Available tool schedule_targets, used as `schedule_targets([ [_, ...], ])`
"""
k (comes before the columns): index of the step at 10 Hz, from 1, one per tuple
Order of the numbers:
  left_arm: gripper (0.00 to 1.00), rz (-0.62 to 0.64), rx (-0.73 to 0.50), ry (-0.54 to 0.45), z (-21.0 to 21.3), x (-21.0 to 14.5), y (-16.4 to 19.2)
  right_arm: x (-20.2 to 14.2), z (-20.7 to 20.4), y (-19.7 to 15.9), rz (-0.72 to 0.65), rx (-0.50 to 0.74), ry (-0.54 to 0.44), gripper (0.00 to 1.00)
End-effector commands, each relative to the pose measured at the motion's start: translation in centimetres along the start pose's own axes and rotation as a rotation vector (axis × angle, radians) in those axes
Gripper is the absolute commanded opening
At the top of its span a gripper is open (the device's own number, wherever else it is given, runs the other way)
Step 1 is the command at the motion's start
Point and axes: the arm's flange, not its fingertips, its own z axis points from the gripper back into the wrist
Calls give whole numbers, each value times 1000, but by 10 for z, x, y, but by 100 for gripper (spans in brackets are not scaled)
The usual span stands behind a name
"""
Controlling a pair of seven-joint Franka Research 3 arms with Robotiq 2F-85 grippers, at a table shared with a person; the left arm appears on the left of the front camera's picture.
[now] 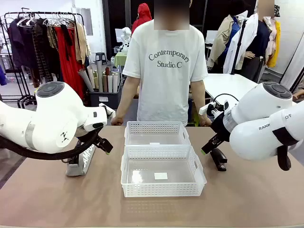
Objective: Distribute items into two baskets.
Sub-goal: Pick up the Pencil pouch that the person points to.
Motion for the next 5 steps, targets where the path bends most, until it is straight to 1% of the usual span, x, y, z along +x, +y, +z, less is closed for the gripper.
schedule_targets([
  [1, 100, 0, 0, 0, 0, 0, 0, 0, 0, 0, 0, 0, 0, 100],
  [5, 100, 0, 0, 0, 0, 0, 0, 0, 0, 0, 0, 0, 0, 100],
])
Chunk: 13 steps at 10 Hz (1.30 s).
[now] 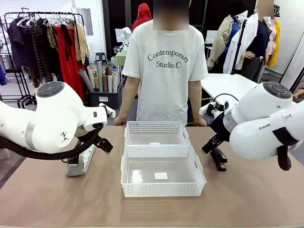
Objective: Distribute items into two baskets.
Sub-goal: Pick up the Pencil pouch that the person points to.
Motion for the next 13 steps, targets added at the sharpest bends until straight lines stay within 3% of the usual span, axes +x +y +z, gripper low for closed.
schedule_targets([
  [1, 100, 0, 0, 0, 0, 0, 0, 0, 0, 0, 0, 0, 0, 100],
  [13, 100, 0, 0, 0, 0, 0, 0, 0, 0, 0, 0, 0, 0, 100],
])
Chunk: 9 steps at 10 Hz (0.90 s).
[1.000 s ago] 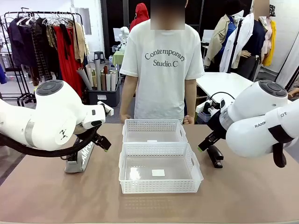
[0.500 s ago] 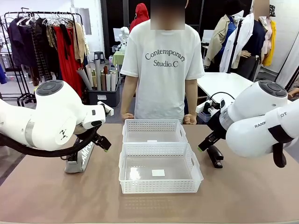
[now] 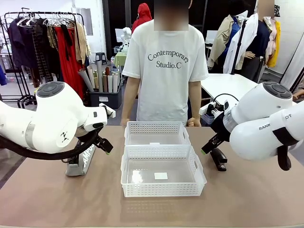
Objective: Distribute items into two baskets.
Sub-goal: Pick up the Pencil pouch that the person points to.
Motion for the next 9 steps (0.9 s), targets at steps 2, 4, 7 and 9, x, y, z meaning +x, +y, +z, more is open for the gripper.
schedule_targets([
  [2, 100, 0, 0, 0, 0, 0, 0, 0, 0, 0, 0, 0, 0, 100],
  [4, 100, 0, 0, 0, 0, 0, 0, 0, 0, 0, 0, 0, 0, 100],
  [7, 100, 0, 0, 0, 0, 0, 0, 0, 0, 0, 0, 0, 0, 100],
  [9, 100, 0, 0, 0, 0, 0, 0, 2, 2, 1, -14, 9, -4, 100],
])
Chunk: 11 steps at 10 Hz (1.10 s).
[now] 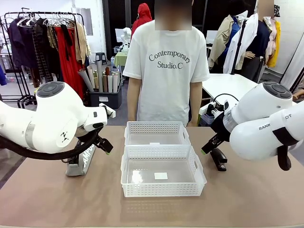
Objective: Distribute items into two baskets.
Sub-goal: Pick up the Pencil pouch that the person points to.
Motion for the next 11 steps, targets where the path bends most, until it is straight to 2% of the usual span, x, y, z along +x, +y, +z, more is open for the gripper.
schedule_targets([
  [1, 100, 17, -20, 13, 4, 6, -2, 6, 7, 1, -17, 30, 5, 100],
  [4, 100, 55, -124, 21, 24, 25, -4, 22, 30, -1, -52, 130, -16, 100],
  [6, 100, 148, -223, 32, 39, 36, 0, 35, 50, -3, -90, 231, -14, 100],
  [9, 100, 233, -386, -5, 65, 51, 8, 55, 78, -20, -228, 433, -12, 100],
  [10, 100, 265, -475, -19, 69, 51, 19, 60, 79, -28, -291, 482, -20, 100],
  [11, 100, 292, -487, -26, 70, 51, 30, 63, 78, -38, -337, 549, -29, 100],
])
